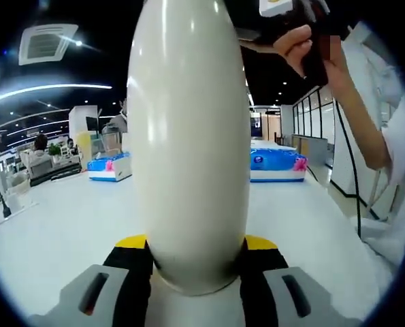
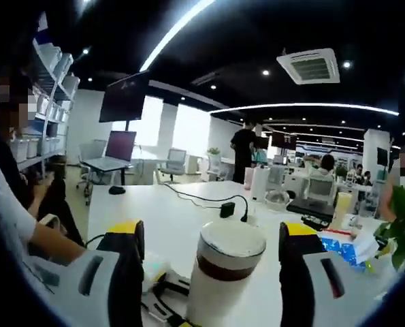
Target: Grasp the water cup twist off the cup lid place the cup lid on the table
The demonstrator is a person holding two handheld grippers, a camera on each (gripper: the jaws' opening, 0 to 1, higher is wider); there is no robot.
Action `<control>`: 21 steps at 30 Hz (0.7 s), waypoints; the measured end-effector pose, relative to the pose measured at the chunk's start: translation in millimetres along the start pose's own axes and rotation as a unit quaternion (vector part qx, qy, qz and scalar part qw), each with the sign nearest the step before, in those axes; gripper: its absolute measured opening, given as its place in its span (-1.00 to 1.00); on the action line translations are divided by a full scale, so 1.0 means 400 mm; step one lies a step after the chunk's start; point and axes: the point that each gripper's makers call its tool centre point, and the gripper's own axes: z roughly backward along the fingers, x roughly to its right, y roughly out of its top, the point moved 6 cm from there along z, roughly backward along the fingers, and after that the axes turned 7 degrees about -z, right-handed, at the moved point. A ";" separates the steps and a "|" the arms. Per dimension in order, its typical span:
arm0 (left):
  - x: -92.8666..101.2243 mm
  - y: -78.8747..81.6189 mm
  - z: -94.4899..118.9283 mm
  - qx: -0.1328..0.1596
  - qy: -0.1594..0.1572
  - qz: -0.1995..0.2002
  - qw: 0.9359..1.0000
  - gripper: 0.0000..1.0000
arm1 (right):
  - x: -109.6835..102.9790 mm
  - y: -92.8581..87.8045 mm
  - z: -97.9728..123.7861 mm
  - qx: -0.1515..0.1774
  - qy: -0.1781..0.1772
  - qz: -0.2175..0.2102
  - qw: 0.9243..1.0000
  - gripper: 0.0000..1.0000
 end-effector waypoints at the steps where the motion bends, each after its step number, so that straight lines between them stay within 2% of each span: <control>1: -0.001 0.000 0.000 0.000 0.000 0.000 1.000 0.03 | 0.002 0.004 0.001 0.004 -0.012 0.009 1.000 0.67; 4: -0.002 0.000 -0.001 0.000 0.000 0.000 1.000 0.03 | 0.004 0.006 0.008 0.018 -0.054 0.002 0.998 0.68; 6: -0.002 0.000 -0.001 0.000 0.000 0.000 1.000 0.03 | -0.003 0.003 0.019 0.034 -0.092 -0.014 0.995 0.77; 10: 0.002 0.000 0.000 0.000 0.000 0.000 1.000 0.03 | -0.043 -0.003 0.026 0.058 -0.099 -0.050 0.992 0.81; 13: 0.001 0.000 0.000 0.000 0.000 0.000 1.000 0.03 | -0.063 -0.014 0.022 0.066 -0.122 -0.060 0.989 0.82; 16: 0.001 0.000 -0.001 0.000 0.000 0.000 1.000 0.03 | -0.071 -0.029 0.021 0.077 -0.162 -0.086 0.980 0.83; 18: 0.000 0.000 -0.002 0.000 0.000 0.000 1.000 0.03 | -0.080 -0.032 0.023 0.101 -0.181 -0.111 0.972 0.83; 21: 0.000 0.000 -0.003 0.000 0.000 0.000 1.000 0.03 | -0.094 -0.039 0.022 0.116 -0.207 -0.119 0.964 0.84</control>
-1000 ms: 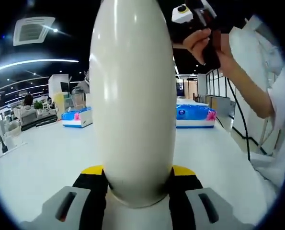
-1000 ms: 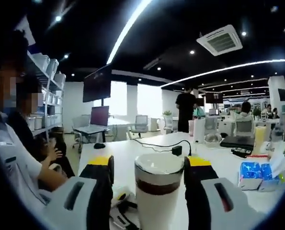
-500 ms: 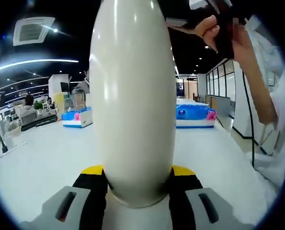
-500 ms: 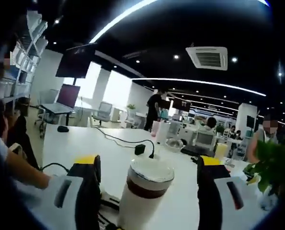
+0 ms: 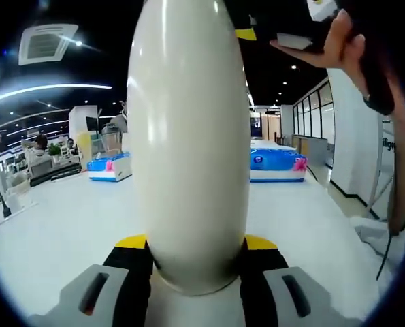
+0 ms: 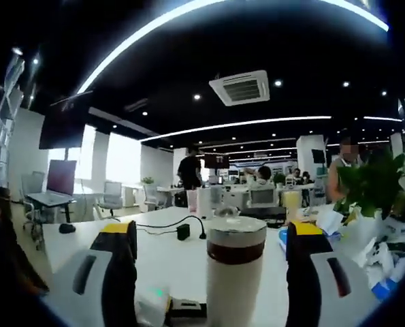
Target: Grasp the water cup twist off the cup lid place the cup lid on the table
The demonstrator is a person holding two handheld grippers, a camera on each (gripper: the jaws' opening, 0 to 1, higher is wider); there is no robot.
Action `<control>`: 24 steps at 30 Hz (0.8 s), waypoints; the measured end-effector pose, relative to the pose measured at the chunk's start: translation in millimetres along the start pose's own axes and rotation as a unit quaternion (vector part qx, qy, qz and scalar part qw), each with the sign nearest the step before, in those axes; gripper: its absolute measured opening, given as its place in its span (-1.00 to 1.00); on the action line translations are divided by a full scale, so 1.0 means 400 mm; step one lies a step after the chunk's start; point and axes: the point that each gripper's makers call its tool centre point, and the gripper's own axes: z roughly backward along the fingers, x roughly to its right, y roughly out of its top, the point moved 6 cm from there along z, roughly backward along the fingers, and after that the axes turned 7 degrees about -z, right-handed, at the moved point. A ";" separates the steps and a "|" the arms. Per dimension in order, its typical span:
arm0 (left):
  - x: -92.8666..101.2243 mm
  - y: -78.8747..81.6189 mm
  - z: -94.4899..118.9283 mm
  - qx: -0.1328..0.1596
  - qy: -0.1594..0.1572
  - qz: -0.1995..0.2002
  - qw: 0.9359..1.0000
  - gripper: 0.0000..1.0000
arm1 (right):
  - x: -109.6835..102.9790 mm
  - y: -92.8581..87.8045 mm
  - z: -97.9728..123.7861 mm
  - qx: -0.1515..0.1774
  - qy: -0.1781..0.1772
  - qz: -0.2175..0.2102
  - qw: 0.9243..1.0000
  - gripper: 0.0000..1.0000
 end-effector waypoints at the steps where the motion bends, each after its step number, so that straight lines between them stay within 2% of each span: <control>1: 0.000 0.000 0.000 0.000 0.000 0.000 1.000 0.03 | -0.003 -0.003 -0.001 0.001 -0.007 0.011 1.000 0.84; 4: 0.000 0.000 -0.001 0.000 0.000 0.000 1.000 0.03 | -0.011 -0.011 -0.007 -0.002 -0.016 0.036 0.999 0.84; 12: -0.001 0.000 0.000 0.000 0.000 -0.001 1.000 0.03 | 0.006 -0.021 -0.022 0.001 -0.014 0.045 0.999 0.85; 15: 0.000 0.000 0.001 0.000 0.000 -0.001 1.000 0.03 | 0.007 -0.019 -0.028 0.017 0.004 -0.015 1.000 0.81; 16: 0.002 0.000 0.002 0.000 -0.001 -0.001 1.000 0.03 | 0.011 -0.020 -0.028 0.018 0.005 -0.017 1.000 0.81; 19: 0.006 0.000 0.004 0.000 0.000 -0.001 1.000 0.03 | 0.019 -0.024 -0.031 0.014 -0.010 0.009 1.000 0.72; 24: 0.010 0.000 0.005 0.000 0.000 -0.001 1.000 0.03 | 0.023 -0.025 -0.039 0.012 -0.012 0.021 1.000 0.62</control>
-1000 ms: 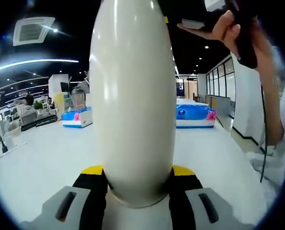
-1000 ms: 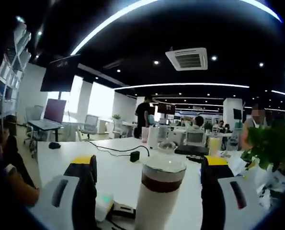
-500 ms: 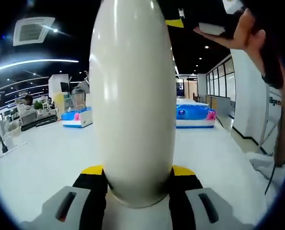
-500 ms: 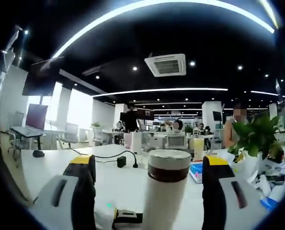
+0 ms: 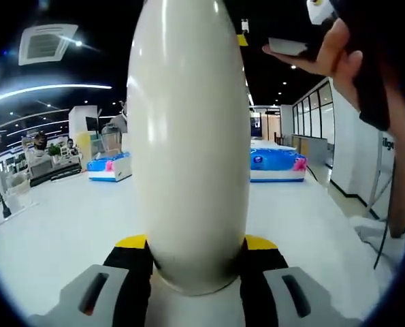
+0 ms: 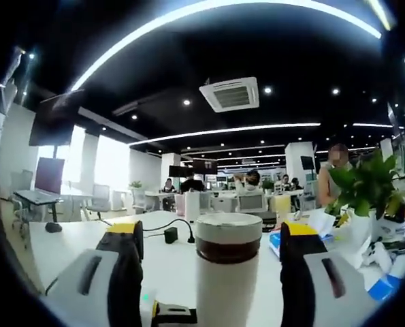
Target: Grasp the water cup twist off the cup lid place the cup lid on the table
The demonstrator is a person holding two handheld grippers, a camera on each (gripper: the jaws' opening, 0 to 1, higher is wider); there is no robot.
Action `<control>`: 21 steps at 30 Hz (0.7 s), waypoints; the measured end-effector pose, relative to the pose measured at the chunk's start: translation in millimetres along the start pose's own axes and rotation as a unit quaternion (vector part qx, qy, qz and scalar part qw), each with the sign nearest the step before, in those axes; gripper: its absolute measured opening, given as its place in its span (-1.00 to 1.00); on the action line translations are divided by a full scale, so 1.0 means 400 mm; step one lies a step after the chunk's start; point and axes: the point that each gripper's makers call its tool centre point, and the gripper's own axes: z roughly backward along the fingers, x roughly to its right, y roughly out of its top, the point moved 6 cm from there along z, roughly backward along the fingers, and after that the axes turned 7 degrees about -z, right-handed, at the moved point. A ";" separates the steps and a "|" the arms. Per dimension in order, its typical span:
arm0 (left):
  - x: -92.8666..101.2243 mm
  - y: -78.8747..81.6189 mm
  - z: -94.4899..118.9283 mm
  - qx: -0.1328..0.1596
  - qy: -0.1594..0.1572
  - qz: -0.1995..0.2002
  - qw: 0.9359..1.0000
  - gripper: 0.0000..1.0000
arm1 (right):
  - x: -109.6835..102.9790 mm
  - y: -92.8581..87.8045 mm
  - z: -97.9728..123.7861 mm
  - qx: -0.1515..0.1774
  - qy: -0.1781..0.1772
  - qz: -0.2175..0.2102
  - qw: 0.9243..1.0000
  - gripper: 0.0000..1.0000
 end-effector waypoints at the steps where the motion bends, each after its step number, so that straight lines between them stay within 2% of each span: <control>1: 0.001 0.000 0.000 0.000 0.000 0.000 1.000 0.03 | -0.001 -0.002 -0.001 -0.001 0.004 -0.001 1.000 0.61; 4: 0.004 0.000 0.002 0.000 0.000 0.000 1.000 0.03 | -0.002 -0.009 -0.013 -0.007 0.010 -0.009 1.000 0.63; 7: 0.007 0.000 0.003 0.000 0.000 0.000 1.000 0.03 | 0.009 -0.004 -0.021 0.000 -0.009 0.015 1.000 0.58; 10: 0.009 0.000 0.004 0.000 0.000 0.000 1.000 0.03 | 0.018 0.000 -0.026 -0.001 -0.016 0.017 1.000 0.52; 14: 0.009 0.000 0.005 0.000 0.000 0.000 1.000 0.03 | 0.012 -0.001 -0.026 -0.004 -0.009 0.013 1.000 0.27; 21: 0.009 0.000 0.005 0.000 0.000 0.000 1.000 0.03 | 0.020 -0.005 -0.036 -0.010 -0.013 0.014 1.000 0.24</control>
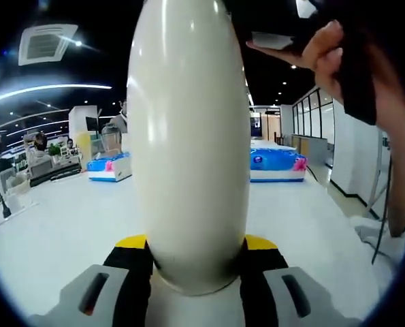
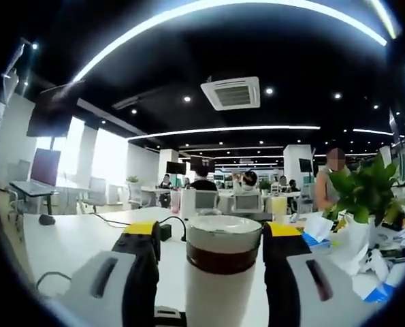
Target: Grasp the water cup twist off the cup lid place the cup lid on the table
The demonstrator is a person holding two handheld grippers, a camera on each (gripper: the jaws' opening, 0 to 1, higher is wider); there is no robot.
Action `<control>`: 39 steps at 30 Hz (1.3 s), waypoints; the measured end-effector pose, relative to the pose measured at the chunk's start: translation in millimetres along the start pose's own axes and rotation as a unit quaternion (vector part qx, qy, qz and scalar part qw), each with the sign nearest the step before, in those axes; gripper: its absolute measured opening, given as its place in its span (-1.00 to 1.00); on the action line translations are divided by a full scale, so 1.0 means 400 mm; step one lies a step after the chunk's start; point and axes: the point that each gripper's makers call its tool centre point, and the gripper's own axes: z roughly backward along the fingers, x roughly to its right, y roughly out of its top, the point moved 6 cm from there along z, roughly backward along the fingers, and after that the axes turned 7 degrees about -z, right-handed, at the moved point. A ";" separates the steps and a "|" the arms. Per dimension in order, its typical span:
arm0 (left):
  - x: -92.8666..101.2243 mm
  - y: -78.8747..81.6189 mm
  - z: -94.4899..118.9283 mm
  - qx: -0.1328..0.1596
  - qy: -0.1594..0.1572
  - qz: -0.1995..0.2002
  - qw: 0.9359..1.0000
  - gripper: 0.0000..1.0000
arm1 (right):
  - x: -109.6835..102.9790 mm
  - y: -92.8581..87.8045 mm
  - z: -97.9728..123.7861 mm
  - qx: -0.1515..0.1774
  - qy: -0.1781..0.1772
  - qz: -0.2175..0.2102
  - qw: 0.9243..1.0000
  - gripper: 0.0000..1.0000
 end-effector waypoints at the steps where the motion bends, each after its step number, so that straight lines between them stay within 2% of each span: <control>1: 0.000 0.000 0.000 0.000 0.000 0.000 1.000 0.03 | 0.002 0.000 0.001 0.000 -0.001 -0.001 1.000 0.20; 4: 0.000 0.000 -0.001 0.000 0.000 0.000 1.000 0.03 | 0.015 -0.001 0.007 0.000 -0.012 0.012 1.000 -0.06; 10: 0.002 0.000 -0.001 0.001 -0.002 0.000 1.000 0.03 | 0.018 -0.001 0.011 0.004 -0.004 -0.005 1.000 -0.10; 14: 0.002 0.000 0.000 0.001 -0.002 0.000 1.000 0.03 | 0.019 -0.001 0.009 -0.001 0.012 0.011 1.000 -0.11; 23: 0.002 0.000 0.000 0.001 -0.002 0.000 1.000 0.02 | 0.035 -0.002 0.007 0.000 0.074 0.006 0.997 -0.11; 28: 0.001 -0.001 0.000 0.001 -0.002 0.001 1.000 0.03 | 0.045 -0.003 0.001 -0.001 0.120 -0.024 0.993 -0.12; 35: 0.002 -0.002 0.000 0.000 -0.002 0.002 1.000 0.03 | 0.046 -0.004 -0.001 -0.007 0.148 -0.014 0.989 -0.12; 39: 0.002 -0.003 0.000 0.000 -0.001 0.003 1.000 0.03 | 0.053 -0.008 -0.005 -0.001 0.184 -0.028 0.982 -0.12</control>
